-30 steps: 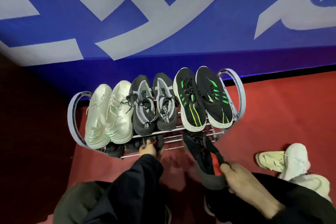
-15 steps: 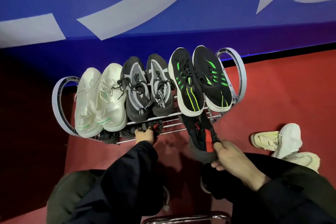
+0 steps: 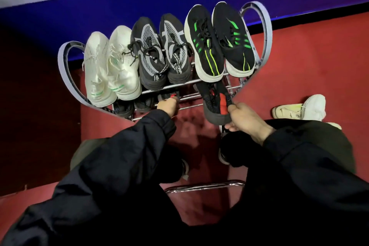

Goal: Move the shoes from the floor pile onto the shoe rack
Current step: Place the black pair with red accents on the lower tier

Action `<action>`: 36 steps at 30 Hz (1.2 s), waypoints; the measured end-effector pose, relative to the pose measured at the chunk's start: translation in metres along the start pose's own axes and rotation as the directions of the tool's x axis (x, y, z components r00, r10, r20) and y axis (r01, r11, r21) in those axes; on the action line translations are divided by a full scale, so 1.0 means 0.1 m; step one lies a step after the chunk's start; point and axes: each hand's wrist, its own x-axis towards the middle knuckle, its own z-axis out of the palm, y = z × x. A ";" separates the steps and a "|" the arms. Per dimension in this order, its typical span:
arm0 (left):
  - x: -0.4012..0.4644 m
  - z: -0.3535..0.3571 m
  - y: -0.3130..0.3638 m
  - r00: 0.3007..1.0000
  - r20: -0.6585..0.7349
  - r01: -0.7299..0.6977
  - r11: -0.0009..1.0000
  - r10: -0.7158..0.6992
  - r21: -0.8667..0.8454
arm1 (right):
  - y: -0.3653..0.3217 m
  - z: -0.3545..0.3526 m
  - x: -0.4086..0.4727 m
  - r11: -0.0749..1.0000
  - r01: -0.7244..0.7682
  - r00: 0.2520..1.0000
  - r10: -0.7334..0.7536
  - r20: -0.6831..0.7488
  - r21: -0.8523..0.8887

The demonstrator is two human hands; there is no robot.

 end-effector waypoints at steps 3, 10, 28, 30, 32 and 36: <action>-0.36 0.00 0.09 0.989 0.146 -0.006 0.995 -0.009 0.102 | 0.07 0.11 0.11 0.999 -0.033 0.999 0.034 -0.016 0.040; -0.39 -0.12 0.13 0.970 0.239 -0.043 0.999 0.036 0.025 | -0.02 0.61 0.61 0.966 -0.064 0.998 0.061 0.022 0.252; -0.23 -0.17 0.14 0.987 0.145 -0.057 0.998 0.062 -0.040 | 0.38 1.25 1.84 0.912 -0.052 0.994 0.088 -0.072 0.406; -0.25 -0.17 0.15 0.988 0.127 -0.089 0.996 0.088 0.003 | 0.08 1.09 1.39 0.938 -0.079 0.992 0.106 -0.062 0.339; -0.30 -0.18 0.17 0.978 0.115 -0.182 0.981 0.174 0.062 | -0.06 0.87 1.08 0.952 -0.114 0.993 0.109 0.033 0.284; -0.48 -0.19 0.24 0.925 0.079 -0.379 0.910 0.371 0.170 | -0.31 0.22 0.58 0.994 -0.048 0.981 0.029 0.190 0.097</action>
